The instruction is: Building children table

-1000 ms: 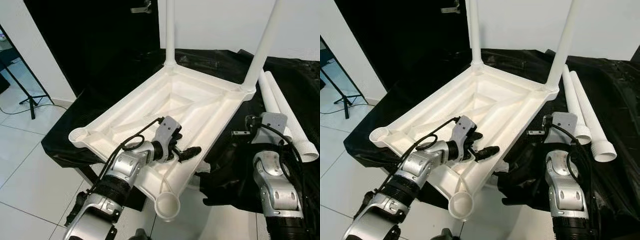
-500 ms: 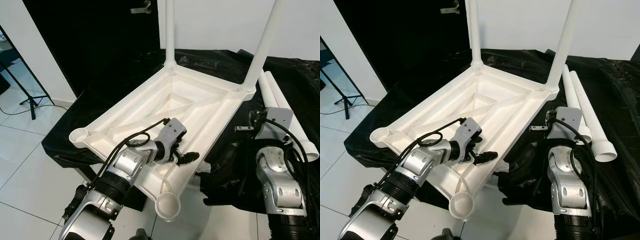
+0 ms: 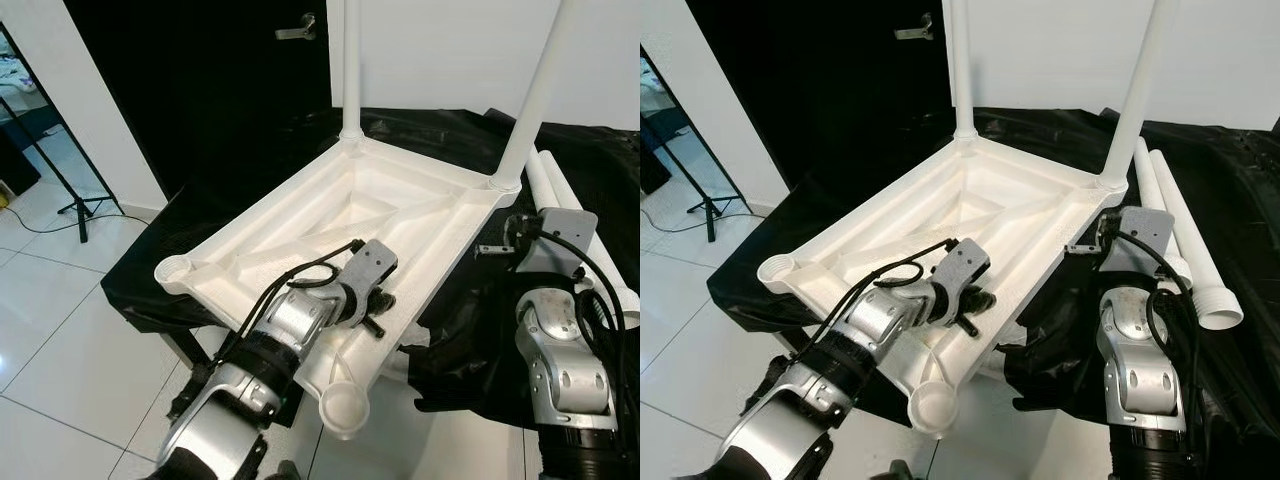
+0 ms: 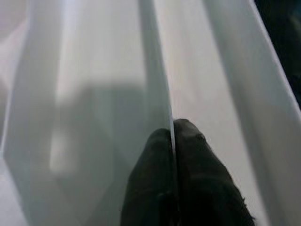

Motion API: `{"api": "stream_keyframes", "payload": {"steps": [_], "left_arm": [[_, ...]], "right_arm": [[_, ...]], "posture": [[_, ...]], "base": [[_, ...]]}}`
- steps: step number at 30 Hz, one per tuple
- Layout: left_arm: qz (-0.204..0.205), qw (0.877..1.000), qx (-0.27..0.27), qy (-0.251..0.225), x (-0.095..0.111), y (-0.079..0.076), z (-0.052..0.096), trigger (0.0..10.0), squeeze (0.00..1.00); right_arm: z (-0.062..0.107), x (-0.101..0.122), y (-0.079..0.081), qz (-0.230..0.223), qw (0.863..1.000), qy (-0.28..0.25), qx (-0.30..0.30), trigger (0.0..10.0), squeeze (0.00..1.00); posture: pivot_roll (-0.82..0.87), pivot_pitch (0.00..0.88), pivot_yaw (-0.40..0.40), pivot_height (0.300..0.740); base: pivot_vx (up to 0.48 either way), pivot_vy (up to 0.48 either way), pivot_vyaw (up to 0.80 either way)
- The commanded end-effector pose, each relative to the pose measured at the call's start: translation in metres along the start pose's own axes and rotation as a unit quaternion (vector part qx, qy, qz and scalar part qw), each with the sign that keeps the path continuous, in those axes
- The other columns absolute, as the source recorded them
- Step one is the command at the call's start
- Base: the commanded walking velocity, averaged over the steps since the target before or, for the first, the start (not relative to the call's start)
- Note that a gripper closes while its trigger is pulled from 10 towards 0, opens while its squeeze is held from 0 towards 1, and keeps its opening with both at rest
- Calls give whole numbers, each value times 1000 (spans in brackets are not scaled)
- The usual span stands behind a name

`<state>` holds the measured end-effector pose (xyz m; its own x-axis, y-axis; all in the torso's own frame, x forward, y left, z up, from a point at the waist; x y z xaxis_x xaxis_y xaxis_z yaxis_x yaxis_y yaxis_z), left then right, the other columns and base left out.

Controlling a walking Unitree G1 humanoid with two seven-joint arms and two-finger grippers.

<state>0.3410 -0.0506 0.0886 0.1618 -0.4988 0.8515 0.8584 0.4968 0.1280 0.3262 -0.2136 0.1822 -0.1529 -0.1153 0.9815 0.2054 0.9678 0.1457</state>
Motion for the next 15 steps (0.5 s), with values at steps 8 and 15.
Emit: {"api": "stream_keyframes", "payload": {"steps": [8, 15], "left_arm": [[95, 991, 85, 30, -27, 19, -7, 0, 0], [148, 982, 116, 2, -21, 25, -8, 0, 0]], "right_arm": [[2, -2, 6, -8, 1000, 8, 10, 10000, 0], [3, -5, 10, -11, 1000, 15, 18, 10000, 0]], "posture": [[89, 0, 50, 740], [92, 0, 49, 740]], "base": [[0, 0, 0], [0, 0, 0]]}}
Point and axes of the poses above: a point about 5 cm out from each wrist's last joint towards the gripper, its own z axis pointing back from the gripper into the wrist, its own x axis along the axis of the wrist's last joint, y = z × x, the point moved 5 cm from there along -z, pointing out of the wrist towards the gripper, and after that the axes turned 14 degrees about -z, right-handed, at the moved point
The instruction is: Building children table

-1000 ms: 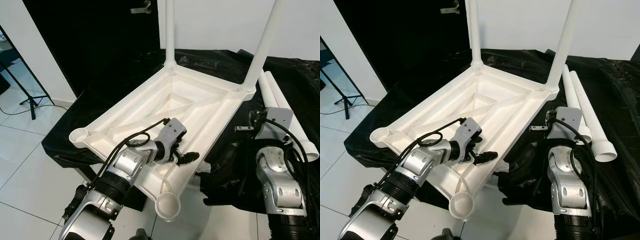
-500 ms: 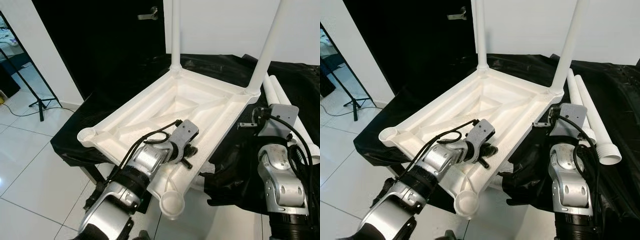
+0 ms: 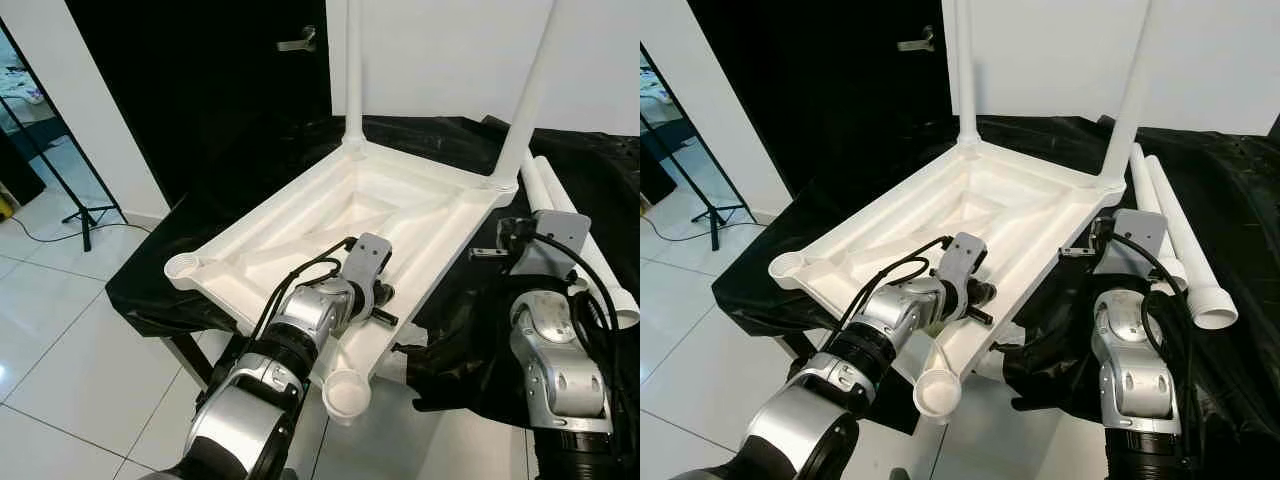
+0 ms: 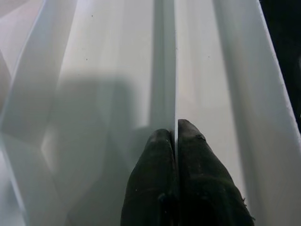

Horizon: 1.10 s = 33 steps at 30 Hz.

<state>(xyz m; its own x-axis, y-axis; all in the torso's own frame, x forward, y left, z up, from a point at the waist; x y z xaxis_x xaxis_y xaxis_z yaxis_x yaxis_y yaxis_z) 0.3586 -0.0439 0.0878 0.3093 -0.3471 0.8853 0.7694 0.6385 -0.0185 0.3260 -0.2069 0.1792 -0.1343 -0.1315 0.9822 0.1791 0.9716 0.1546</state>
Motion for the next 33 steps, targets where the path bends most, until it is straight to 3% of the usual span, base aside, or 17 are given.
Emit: {"api": "stream_keyframes", "payload": {"steps": [1, 4, 6, 9, 18, 22, 23, 25, 26, 30, 31, 32, 33], "left_arm": [[56, 996, 75, 3, -12, 6, -5, 0, 0], [78, 995, 40, -47, 7, -8, -8, 0, 0], [78, 995, 40, -47, 7, -8, -8, 0, 0], [116, 987, 6, -109, 33, -20, -10, 0, 0], [152, 977, -2, -148, 52, -23, -11, 0, 0], [160, 974, -21, -161, 61, -32, -12, 0, 0], [155, 972, -40, -170, 65, -39, -12, 1922, 0], [155, 972, -40, -170, 65, -39, -12, 1922, 0], [150, 971, -56, -175, 67, -45, -12, 3490, 0], [150, 971, -56, -175, 67, -45, -12, 3490, 0], [131, 972, -84, -175, 66, -56, -12, 10000, 0], [110, 970, -116, -183, 63, -67, -10, 10000, 1000], [103, 964, -148, -194, 62, -76, -7, 10000, 1000]], "right_arm": [[1, -2, 5, -6, 1000, 7, 7, 10000, 0], [1, -4, 7, -7, 1000, 11, 11, 10000, 0], [1, -4, 7, -7, 1000, 11, 11, 10000, 0], [2, -7, 9, -8, 1000, 17, 16, 10000, 0], [1, -9, 11, -9, 1000, 22, 20, 10000, 0], [2, -10, 12, -8, 999, 24, 22, 10000, 0], [2, -10, 12, -8, 999, 24, 22, 10000, 0], [2, -10, 12, -8, 999, 24, 22, 10000, 0], [2, -11, 12, -8, 999, 25, 22, 10000, 0], [2, -11, 12, -8, 999, 25, 22, 10000, 0], [2, -11, 12, -7, 999, 26, 22, 10000, 0], [3, -11, 12, -7, 999, 26, 21, 10000, 0], [4, -11, 12, -6, 999, 27, 21, 10000, 0]], "posture": [[93, 0, 49, 740], [93, 0, 50, 740], [93, 0, 50, 740], [89, 0, 54, 740], [82, 0, 60, 740], [78, 0, 62, 740], [76, 0, 63, 740], [76, 0, 63, 740], [75, 0, 63, 740], [75, 0, 63, 740], [72, 0, 65, 740], [68, 0, 66, 740], [68, 0, 65, 740]], "base": [[0, 0, 0], [0, 0, 0], [0, 0, 0], [0, 0, 0], [0, 0, 0], [0, 0, 0], [0, 0, 0], [0, 0, 0], [0, 0, 0], [0, 0, 0], [0, 0, 0], [0, 0, 0], [0, 0, 0]]}}
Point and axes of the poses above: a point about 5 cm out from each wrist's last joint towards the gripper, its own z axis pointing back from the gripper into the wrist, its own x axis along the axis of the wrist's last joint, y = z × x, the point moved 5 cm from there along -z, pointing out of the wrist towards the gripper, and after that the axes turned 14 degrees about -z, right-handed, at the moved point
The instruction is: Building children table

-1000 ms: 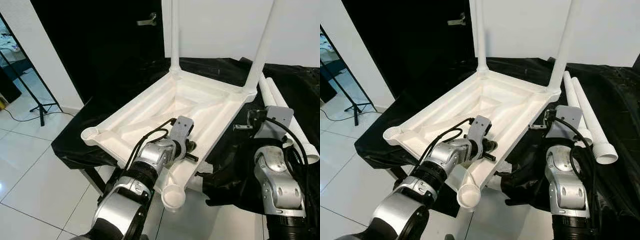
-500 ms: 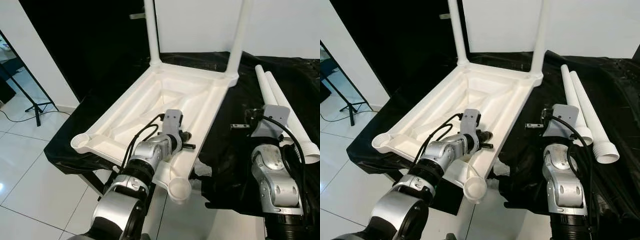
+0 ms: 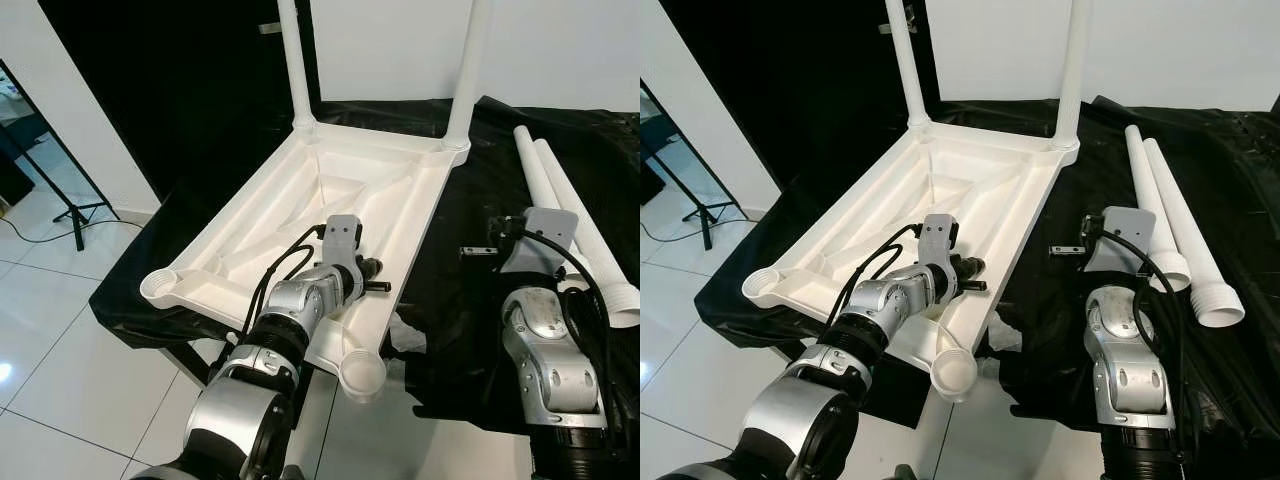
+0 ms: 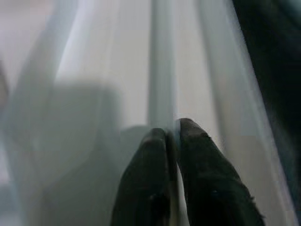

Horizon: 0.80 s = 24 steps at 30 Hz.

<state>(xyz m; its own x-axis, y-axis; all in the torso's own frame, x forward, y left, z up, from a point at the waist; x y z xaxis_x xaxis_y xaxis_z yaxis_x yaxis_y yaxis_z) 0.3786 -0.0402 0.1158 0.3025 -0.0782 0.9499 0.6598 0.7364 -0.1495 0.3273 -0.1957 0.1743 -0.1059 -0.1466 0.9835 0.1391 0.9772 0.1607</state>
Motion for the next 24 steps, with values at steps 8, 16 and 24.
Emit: {"api": "stream_keyframes", "payload": {"steps": [8, 16, 24], "left_arm": [[64, 946, -287, -140, 35, -112, 11, 10000, 0], [41, 901, -394, -179, 40, -110, 47, 10000, 0], [-52, 873, -473, -107, -11, -82, 98, 10000, 0]], "right_arm": [[3, -8, 2, -2, 1000, 16, 0, 10000, 0], [3, -8, 3, -4, 1000, 17, 0, 10000, 0], [4, -9, -1, -2, 1000, 19, -5, 10000, 0]], "posture": [[76, 0, 61, 740], [74, 0, 62, 740], [79, 0, 58, 740]], "base": [[0, 0, 0], [0, 0, 0], [0, 0, 0]]}}
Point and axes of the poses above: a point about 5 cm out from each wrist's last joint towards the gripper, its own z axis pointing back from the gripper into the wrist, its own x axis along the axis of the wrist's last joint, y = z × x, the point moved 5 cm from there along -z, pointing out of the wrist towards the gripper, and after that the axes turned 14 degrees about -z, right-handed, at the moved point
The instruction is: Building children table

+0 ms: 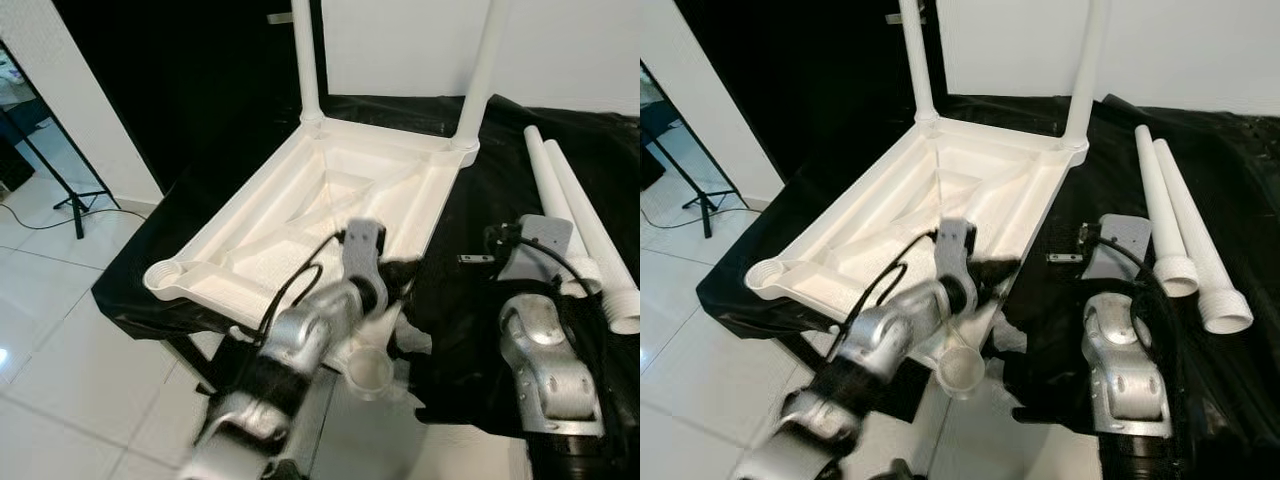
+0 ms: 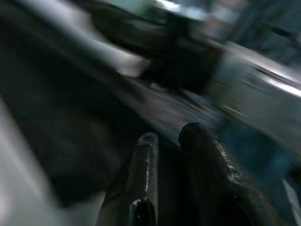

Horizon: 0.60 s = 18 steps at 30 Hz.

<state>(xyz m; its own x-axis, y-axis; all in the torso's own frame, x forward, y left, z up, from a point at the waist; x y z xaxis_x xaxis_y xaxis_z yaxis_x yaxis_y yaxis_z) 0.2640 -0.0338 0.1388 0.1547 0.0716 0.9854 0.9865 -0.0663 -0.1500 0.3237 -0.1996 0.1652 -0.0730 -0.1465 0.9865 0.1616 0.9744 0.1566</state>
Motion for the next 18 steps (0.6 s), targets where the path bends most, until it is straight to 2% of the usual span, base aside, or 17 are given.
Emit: {"api": "stream_keyframes", "payload": {"steps": [1, 4, 5, 6, 8, 9, 11, 12, 13, 14, 15, 17, 18], "left_arm": [[-14, 999, -46, 1, 2, -10, 6, 10000, 47], [-14, 999, -46, 1, 2, -10, 6, 10000, 47], [-23, 999, -40, 7, 3, -9, 13, 10000, 486], [-31, 999, -36, 13, 5, -7, 18, 10000, 478], [-31, 999, -36, 13, 5, -7, 18, 10000, 478], [-41, 998, -36, 20, 8, -8, 24, 10000, 478], [-41, 998, -36, 20, 8, -8, 24, 10000, 478], [-54, 997, -40, 30, 9, -9, 31, 10000, 443], [-54, 997, -40, 30, 9, -9, 31, 10000, 443], [-85, 994, -38, 63, 3, -9, 39, 10000, 0], [-85, 994, -38, 63, 3, -9, 39, 10000, 0], [-129, 986, -31, 104, -7, -7, 48, 10000, 0], [-129, 986, -31, 104, -7, -7, 48, 10000, 0]], "right_arm": [[0, -1, 6, -5, 1000, 4, 7, 10000, 0], [0, -1, 6, -5, 1000, 4, 7, 10000, 0], [0, -1, 6, -5, 1000, 4, 8, 10000, 0], [0, -1, 6, -5, 1000, 4, 9, 10000, 0], [0, -1, 6, -5, 1000, 4, 9, 10000, 0], [-1, -1, 7, -5, 1000, 5, 10, 10000, 0], [-1, -1, 7, -5, 1000, 5, 10, 10000, 0], [-1, -1, 7, -5, 1000, 5, 10, 10000, 0], [-1, -1, 7, -5, 1000, 5, 10, 10000, 0], [-1, -1, 6, -4, 1000, 5, 9, 10000, 0], [-1, -1, 6, -4, 1000, 5, 9, 10000, 0], [0, -1, 6, -4, 1000, 5, 9, 10000, 0], [0, -1, 6, -4, 1000, 5, 9, 10000, 0]], "posture": [[79, 0, 58, 740], [79, 0, 58, 740], [86, 0, 54, 740], [88, 0, 51, 740], [88, 0, 51, 740], [88, 0, 51, 740], [88, 0, 51, 740], [87, 0, 51, 740], [87, 0, 51, 740], [86, 0, 50, 740], [86, 0, 50, 740], [86, 0, 50, 740], [86, 0, 50, 740]], "base": [[0, 0, 0], [0, 0, 0], [0, 0, 0], [0, 0, 0], [0, 0, 0], [0, 0, 0], [0, 0, 0], [0, 0, 0], [0, 0, 0], [0, 0, 0], [0, 0, 0], [0, 0, 0], [0, 0, 0]]}}
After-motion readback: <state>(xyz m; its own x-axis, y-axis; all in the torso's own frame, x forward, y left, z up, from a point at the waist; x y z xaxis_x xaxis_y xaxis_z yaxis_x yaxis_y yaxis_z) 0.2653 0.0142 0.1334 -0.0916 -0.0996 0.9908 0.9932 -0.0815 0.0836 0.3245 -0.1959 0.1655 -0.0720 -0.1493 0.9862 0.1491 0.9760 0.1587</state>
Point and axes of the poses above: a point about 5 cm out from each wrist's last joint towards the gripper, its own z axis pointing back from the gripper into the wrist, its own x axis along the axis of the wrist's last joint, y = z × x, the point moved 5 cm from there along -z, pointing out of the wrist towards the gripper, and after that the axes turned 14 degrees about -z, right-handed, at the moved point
